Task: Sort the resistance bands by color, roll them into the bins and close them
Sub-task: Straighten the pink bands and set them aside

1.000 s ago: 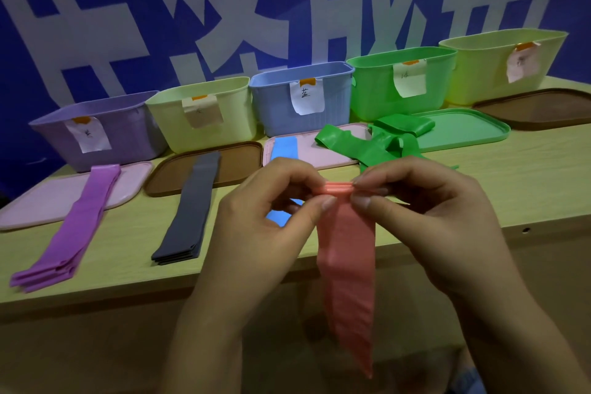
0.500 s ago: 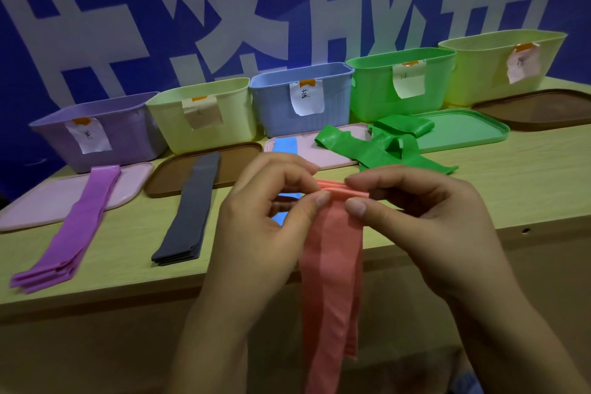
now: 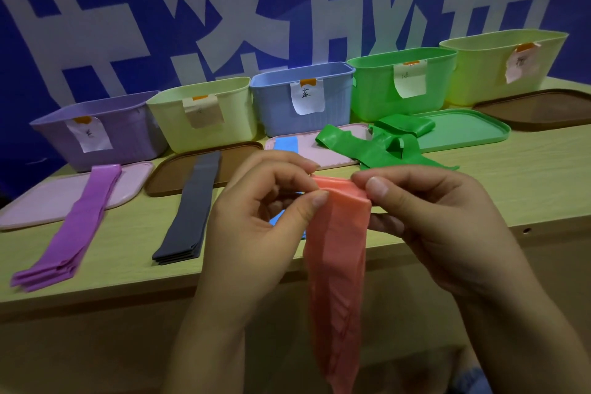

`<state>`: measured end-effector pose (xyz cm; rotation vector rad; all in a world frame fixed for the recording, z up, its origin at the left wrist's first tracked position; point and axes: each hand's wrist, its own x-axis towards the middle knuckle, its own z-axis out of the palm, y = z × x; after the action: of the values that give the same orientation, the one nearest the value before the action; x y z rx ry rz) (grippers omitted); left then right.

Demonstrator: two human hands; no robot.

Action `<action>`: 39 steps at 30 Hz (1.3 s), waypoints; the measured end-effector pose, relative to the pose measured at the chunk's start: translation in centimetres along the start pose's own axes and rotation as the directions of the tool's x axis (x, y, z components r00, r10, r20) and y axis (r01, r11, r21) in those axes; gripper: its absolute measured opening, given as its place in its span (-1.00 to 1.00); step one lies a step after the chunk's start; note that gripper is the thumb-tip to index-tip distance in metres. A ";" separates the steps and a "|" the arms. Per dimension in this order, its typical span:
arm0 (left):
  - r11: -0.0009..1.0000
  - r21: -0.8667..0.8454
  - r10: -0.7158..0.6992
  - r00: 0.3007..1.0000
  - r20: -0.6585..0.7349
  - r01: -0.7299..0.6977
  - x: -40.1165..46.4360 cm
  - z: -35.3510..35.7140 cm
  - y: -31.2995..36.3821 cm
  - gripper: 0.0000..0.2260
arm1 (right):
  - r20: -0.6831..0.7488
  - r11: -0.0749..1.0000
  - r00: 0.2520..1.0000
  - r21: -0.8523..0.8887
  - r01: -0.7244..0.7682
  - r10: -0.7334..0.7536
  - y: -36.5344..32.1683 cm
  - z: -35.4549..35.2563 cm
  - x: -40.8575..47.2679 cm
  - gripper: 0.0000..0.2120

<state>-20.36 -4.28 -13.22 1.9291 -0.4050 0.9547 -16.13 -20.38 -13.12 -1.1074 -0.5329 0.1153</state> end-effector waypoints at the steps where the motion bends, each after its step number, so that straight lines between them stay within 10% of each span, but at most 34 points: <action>1: 1.000 -0.009 -0.004 1.000 -0.001 0.004 0.0 0.0 -0.1 -0.94 | -0.016 0.999 0.999 -0.037 0.034 -0.035 0.1 0.0 0.0 -0.85; 10: 0.999 0.037 -0.013 1.000 0.002 0.013 -0.1 0.0 -0.2 -0.92 | -0.035 0.918 0.963 -0.316 0.242 -0.266 0.6 0.2 -0.3 -0.82; 39: 0.996 -0.003 -0.085 0.995 0.047 0.085 -0.2 -0.2 0.1 -0.85 | -0.009 0.952 0.971 -0.198 0.233 -0.240 0.3 0.2 -0.5 -0.81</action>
<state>-20.62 -4.24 -13.21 1.9508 -0.3493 0.8544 -16.60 -20.27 -13.51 -1.2252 -0.6535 -0.1680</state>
